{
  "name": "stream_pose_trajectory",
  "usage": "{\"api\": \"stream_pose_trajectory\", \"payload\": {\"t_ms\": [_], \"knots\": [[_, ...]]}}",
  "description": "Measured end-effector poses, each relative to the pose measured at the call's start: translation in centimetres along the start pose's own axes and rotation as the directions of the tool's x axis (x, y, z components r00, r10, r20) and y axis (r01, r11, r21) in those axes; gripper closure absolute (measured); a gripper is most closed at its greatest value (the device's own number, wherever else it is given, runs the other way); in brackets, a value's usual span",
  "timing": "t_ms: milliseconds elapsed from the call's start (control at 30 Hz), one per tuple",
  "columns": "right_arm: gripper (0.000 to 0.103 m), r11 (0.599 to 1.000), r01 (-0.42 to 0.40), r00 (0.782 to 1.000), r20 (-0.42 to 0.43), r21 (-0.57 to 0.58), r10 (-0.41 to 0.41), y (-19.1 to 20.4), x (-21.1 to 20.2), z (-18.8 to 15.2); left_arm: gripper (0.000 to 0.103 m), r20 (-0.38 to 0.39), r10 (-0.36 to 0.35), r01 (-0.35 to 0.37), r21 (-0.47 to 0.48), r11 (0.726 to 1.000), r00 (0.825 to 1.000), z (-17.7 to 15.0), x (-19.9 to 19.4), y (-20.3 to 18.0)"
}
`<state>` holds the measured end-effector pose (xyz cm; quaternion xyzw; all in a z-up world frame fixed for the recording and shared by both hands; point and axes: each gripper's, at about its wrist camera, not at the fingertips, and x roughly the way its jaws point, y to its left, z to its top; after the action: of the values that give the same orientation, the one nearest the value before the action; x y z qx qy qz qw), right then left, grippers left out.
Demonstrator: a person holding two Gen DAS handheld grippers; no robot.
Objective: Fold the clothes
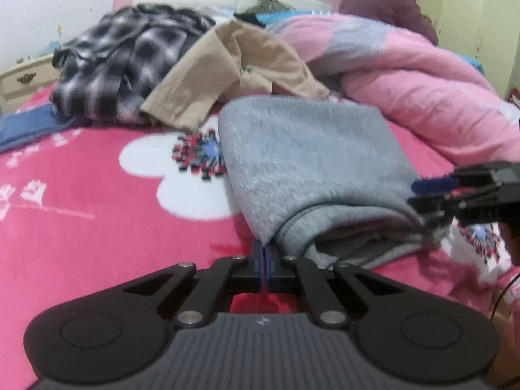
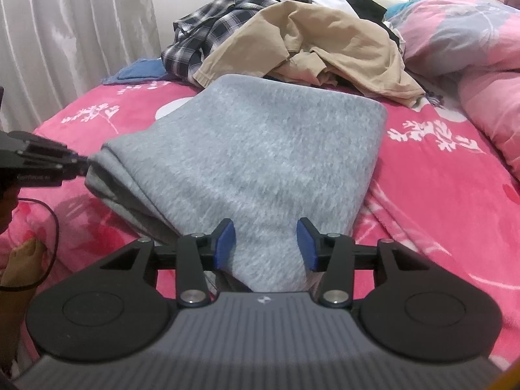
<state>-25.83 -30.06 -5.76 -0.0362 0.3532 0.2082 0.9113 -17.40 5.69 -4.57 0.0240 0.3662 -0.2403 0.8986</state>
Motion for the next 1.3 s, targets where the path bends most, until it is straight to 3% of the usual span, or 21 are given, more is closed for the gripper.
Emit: {"api": "stream_pose_trajectory", "payload": {"t_ms": [233,333,433,500,633,733,800,900,933,967,1033,1100,1167,1300], "knots": [[0.059,1.000,-0.006,1.000,-0.003,-0.003,0.006,-0.4,0.1,0.0,0.103,-0.071,-0.059,0.055,-0.062,0.997,0.996,-1.1,0.7,1.2],[0.059,1.000,-0.003,1.000,-0.005,0.002,0.003,-0.4,0.1,0.2,0.102,-0.131,-0.104,0.093,-0.089,0.992,0.986,-1.2,0.5,2.2],[0.059,1.000,-0.009,1.000,-0.020,0.003,0.009,-0.5,-0.5,1.0,0.096,-0.110,-0.076,0.064,-0.105,0.992,0.991,-0.4,-1.1,3.9],[0.060,1.000,-0.009,1.000,-0.004,-0.001,0.009,-0.8,-1.3,2.0,0.087,-0.056,-0.047,0.041,-0.104,0.994,0.997,0.9,-2.3,4.6],[0.060,0.999,0.009,0.998,0.064,0.045,-0.012,-2.5,-1.8,4.4,0.073,0.030,-0.070,0.071,-0.022,0.997,0.997,3.8,-2.3,3.1],[0.059,0.987,0.037,0.998,0.053,0.155,-0.045,-5.3,0.4,6.1,0.065,0.002,-0.149,0.149,0.069,0.986,0.989,5.0,-0.3,0.1],[0.057,0.962,0.031,0.998,0.037,0.272,-0.042,-7.8,2.0,6.7,0.061,-0.028,-0.148,0.151,0.142,0.978,0.989,4.5,1.0,-1.7],[0.057,0.878,-0.086,0.996,0.036,0.471,0.079,-11.8,5.0,6.6,0.060,-0.046,-0.128,0.135,0.203,0.970,0.991,3.6,2.0,-3.1],[0.062,0.846,-0.119,0.992,0.037,0.521,0.117,-12.7,6.0,6.6,0.060,-0.049,-0.130,0.137,0.192,0.972,0.990,3.5,2.0,-2.9],[0.078,0.840,-0.144,0.989,0.053,0.524,0.136,-12.9,6.2,6.8,0.059,-0.055,-0.130,0.137,0.172,0.975,0.990,3.5,2.0,-2.7],[0.087,0.845,-0.209,0.978,0.120,0.491,0.172,-12.7,5.8,7.3,0.058,-0.064,-0.114,0.124,0.169,0.978,0.991,3.1,1.7,-2.9],[0.089,0.863,-0.287,0.952,0.219,0.416,0.211,-11.8,4.6,7.9,0.058,-0.064,-0.099,0.109,0.177,0.978,0.993,2.8,1.5,-3.0],[0.089,0.865,-0.298,0.947,0.237,0.403,0.216,-11.9,5.5,7.9,0.058,-0.063,-0.085,0.096,0.191,0.977,0.994,2.5,1.4,-3.2],[0.087,0.830,-0.240,0.970,0.151,0.503,0.189,-14.3,9.2,4.9,0.057,-0.068,-0.068,0.082,0.228,0.970,0.995,2.5,1.5,-3.7]]}}
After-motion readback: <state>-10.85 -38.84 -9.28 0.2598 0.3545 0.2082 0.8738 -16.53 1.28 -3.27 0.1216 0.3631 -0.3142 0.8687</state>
